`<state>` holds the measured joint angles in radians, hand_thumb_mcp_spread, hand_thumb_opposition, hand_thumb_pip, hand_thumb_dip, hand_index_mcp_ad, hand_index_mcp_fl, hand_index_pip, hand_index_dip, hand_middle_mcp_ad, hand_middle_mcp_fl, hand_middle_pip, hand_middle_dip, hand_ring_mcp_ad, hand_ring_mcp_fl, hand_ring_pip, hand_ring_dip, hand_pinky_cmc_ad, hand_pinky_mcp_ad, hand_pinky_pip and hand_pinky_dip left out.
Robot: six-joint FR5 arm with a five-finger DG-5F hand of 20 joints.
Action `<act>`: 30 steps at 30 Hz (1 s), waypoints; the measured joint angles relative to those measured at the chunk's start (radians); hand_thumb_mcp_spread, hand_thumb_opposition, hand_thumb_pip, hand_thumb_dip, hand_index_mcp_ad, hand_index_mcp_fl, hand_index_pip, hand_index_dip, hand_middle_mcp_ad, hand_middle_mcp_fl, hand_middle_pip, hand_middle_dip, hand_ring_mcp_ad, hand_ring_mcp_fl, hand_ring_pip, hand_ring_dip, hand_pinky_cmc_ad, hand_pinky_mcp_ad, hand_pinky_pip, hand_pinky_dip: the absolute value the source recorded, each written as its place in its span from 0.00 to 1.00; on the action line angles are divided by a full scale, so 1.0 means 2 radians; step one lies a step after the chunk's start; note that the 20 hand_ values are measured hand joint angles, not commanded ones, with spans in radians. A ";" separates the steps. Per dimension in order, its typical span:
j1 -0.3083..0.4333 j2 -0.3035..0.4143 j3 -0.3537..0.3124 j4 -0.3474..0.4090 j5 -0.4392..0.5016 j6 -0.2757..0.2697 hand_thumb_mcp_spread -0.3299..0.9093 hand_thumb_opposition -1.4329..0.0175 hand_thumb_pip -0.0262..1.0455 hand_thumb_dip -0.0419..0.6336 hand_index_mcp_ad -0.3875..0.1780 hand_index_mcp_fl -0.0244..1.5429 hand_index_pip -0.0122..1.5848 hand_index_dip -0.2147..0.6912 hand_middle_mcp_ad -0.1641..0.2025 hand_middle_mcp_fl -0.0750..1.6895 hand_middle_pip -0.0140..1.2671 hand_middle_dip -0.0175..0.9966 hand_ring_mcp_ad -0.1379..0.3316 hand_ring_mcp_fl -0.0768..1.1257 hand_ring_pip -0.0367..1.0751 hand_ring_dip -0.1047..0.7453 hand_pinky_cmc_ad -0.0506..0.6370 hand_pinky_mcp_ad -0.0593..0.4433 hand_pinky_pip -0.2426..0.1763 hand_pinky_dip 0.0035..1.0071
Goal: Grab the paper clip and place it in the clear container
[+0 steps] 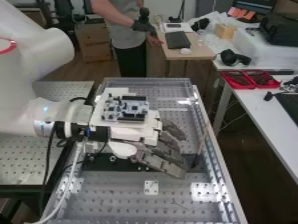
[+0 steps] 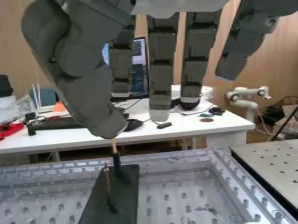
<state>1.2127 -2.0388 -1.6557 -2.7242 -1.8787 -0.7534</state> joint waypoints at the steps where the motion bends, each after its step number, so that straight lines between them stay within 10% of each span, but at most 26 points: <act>1: -0.002 -0.003 0.003 -0.002 -0.003 -0.001 0.65 0.40 0.70 0.51 0.41 0.10 0.43 0.17 0.63 0.30 0.38 0.55 0.51 0.40 0.14 0.53 0.53 0.65 0.82 0.19; 30: -0.041 -0.051 0.029 0.012 -0.094 -0.016 0.69 0.40 0.68 0.51 0.35 0.08 0.30 0.18 0.58 0.34 0.43 0.60 0.44 0.45 0.12 0.63 0.60 0.62 0.82 0.19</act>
<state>1.1312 -2.1405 -1.5985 -2.7007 -2.0675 -0.7859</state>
